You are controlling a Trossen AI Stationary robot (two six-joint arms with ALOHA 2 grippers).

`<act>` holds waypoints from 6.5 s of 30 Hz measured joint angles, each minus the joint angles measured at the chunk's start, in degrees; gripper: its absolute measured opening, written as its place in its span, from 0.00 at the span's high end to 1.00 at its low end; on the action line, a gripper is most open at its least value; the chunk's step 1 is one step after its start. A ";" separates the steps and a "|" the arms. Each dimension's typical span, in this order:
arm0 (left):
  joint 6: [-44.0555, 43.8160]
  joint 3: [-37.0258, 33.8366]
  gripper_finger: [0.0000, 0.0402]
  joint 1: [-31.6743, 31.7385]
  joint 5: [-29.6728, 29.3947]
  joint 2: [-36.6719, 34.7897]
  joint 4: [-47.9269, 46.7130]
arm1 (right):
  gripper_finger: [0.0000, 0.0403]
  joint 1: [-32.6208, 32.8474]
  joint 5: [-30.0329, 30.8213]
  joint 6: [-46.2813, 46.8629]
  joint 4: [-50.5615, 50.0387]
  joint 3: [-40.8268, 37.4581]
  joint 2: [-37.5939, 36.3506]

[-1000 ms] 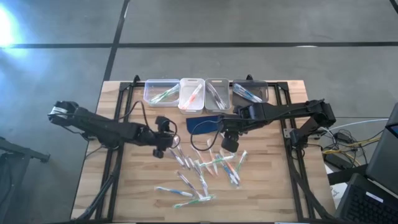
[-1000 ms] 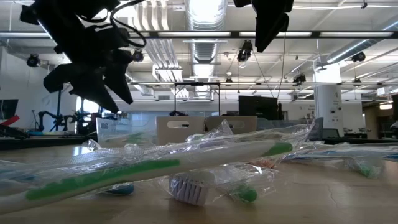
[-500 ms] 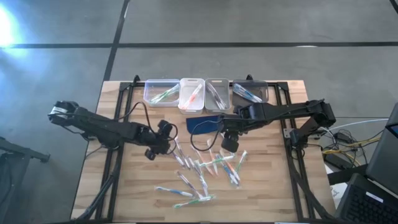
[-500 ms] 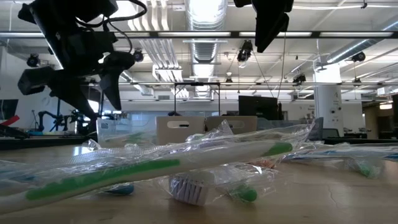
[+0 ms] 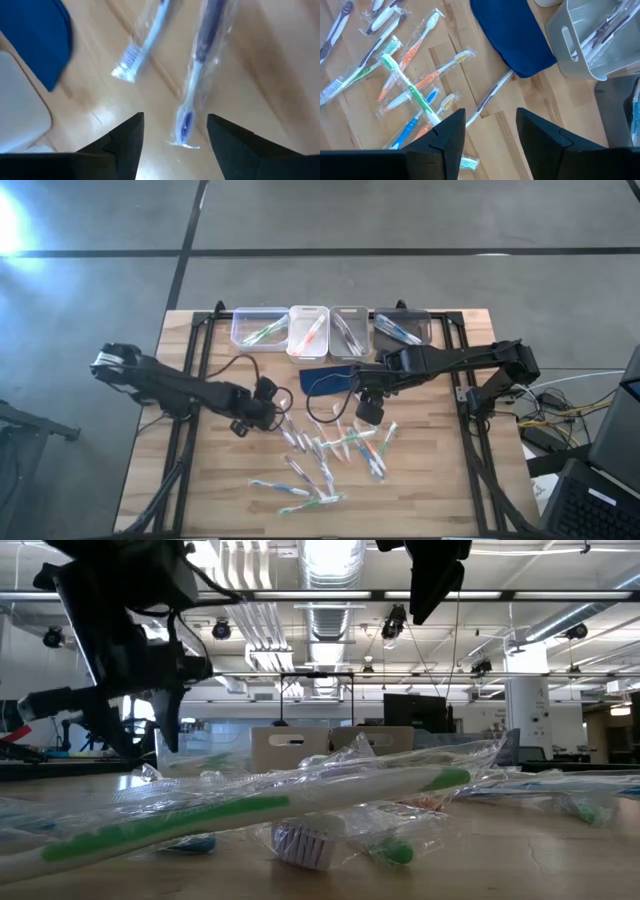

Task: Pick & Place Toothbrushes
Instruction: Put the violet toothbrush into the gray bin

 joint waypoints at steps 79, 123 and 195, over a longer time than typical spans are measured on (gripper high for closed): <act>-4.26 15.36 1.00 -13.16 -24.06 6.32 -19.13 | 0.61 2.09 1.18 0.07 -1.65 -0.02 0.00; 50.73 18.86 1.00 -9.05 -51.90 6.37 46.13 | 0.50 7.34 -0.23 0.68 18.77 -0.02 0.02; 29.03 18.80 0.49 -5.68 -53.67 5.86 24.04 | 0.94 4.18 8.56 5.40 2.22 0.00 -2.02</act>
